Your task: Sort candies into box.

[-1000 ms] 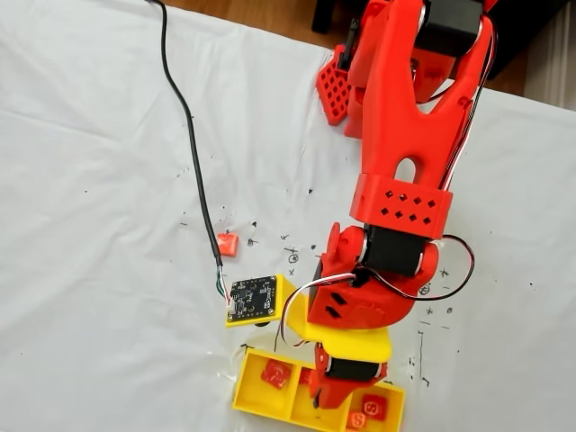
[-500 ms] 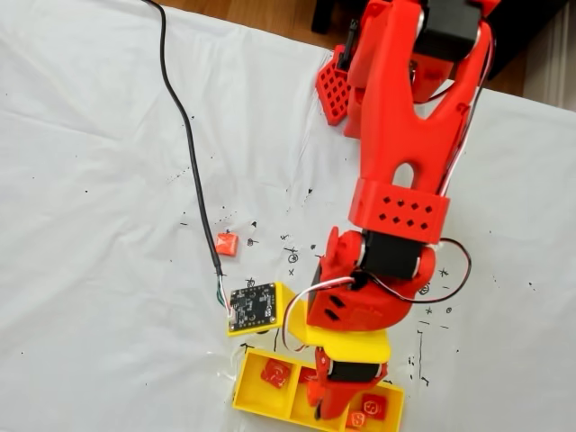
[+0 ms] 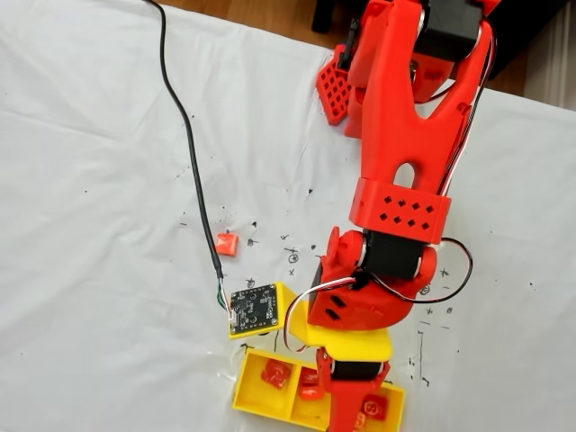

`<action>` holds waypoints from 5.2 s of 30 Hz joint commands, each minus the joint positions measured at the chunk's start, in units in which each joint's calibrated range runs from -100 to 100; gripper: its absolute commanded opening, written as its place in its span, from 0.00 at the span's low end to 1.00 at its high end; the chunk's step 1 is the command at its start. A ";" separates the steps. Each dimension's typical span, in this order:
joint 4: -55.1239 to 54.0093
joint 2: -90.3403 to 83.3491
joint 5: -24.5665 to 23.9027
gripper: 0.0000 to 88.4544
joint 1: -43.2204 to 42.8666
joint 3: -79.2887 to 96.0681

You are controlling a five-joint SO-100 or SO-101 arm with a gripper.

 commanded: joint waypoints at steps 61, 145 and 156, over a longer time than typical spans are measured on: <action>29.34 -1.65 20.42 0.37 32.87 -4.53; 23.20 10.56 21.59 0.00 31.87 -5.71; 23.61 1.32 17.48 0.00 28.88 -4.62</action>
